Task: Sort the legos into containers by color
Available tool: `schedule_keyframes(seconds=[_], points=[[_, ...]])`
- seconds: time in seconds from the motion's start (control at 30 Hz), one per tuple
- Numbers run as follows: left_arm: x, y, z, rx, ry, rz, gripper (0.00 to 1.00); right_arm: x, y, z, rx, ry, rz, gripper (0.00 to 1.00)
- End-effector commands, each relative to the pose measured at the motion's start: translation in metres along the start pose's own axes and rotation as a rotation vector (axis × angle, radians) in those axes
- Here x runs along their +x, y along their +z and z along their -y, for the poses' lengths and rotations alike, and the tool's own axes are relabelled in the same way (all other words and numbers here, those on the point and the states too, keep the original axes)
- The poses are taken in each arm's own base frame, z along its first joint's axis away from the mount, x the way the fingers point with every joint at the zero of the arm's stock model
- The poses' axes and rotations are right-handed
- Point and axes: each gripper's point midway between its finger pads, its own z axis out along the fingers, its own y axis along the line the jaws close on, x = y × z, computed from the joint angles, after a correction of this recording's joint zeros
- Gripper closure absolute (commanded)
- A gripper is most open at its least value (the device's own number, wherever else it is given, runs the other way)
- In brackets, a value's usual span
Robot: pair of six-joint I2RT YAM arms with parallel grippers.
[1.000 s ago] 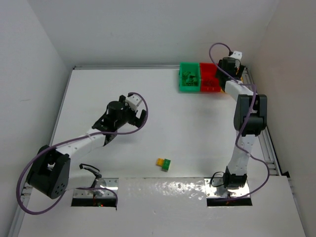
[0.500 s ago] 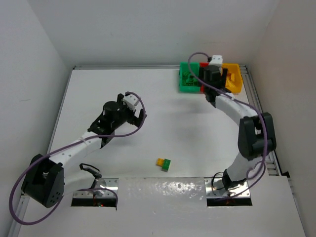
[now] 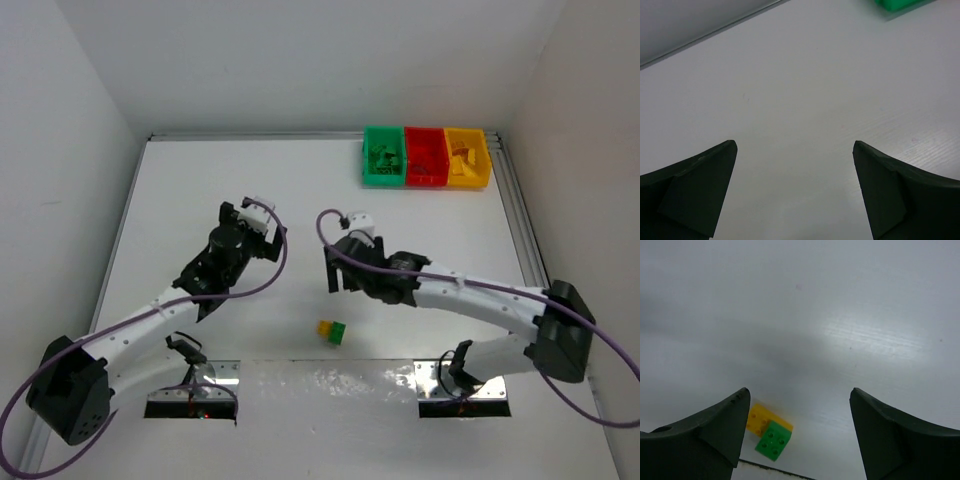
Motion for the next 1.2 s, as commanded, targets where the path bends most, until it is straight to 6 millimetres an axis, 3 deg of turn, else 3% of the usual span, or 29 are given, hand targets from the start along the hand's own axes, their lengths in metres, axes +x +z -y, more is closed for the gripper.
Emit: schedule_keyframes(seconds=[0.0,0.07,0.2,0.23,0.6,0.73,0.83,0.93,1.0,1.17], points=[[-0.022,-0.009,-0.004,-0.062,0.047,0.093,0.00,0.030,-0.003,-0.014,0.065,-0.009,-0.086,0.21],[-0.021,-0.013,-0.003,-0.084,0.063,0.106,0.00,0.042,-0.005,-0.031,0.057,-0.056,-0.102,0.20],[-0.013,-0.019,-0.014,-0.173,0.002,0.103,0.00,0.066,-0.009,-0.043,0.070,-0.113,-0.142,0.20],[-0.010,-0.021,-0.023,-0.221,-0.018,0.092,0.00,0.068,-0.009,-0.042,0.076,-0.104,-0.139,0.20],[0.006,-0.026,-0.031,-0.286,-0.041,-0.036,0.00,0.074,-0.021,-0.051,0.007,-0.104,-0.133,0.23],[0.006,-0.031,-0.031,-0.275,-0.066,-0.033,0.00,0.051,-0.032,-0.035,0.051,0.023,-0.027,0.22],[-0.001,-0.031,-0.019,-0.201,-0.113,-0.015,0.00,0.029,-0.045,-0.041,0.023,0.133,0.026,0.21],[-0.016,-0.032,-0.005,-0.108,-0.139,0.070,0.00,0.020,-0.053,-0.047,0.008,0.139,0.023,0.20],[-0.024,-0.034,-0.005,-0.096,-0.158,0.119,0.00,0.025,-0.055,-0.043,0.040,0.114,-0.019,0.20],[-0.007,-0.029,-0.010,-0.130,-0.098,0.070,0.00,0.084,-0.050,-0.054,0.033,0.206,-0.259,0.20]])
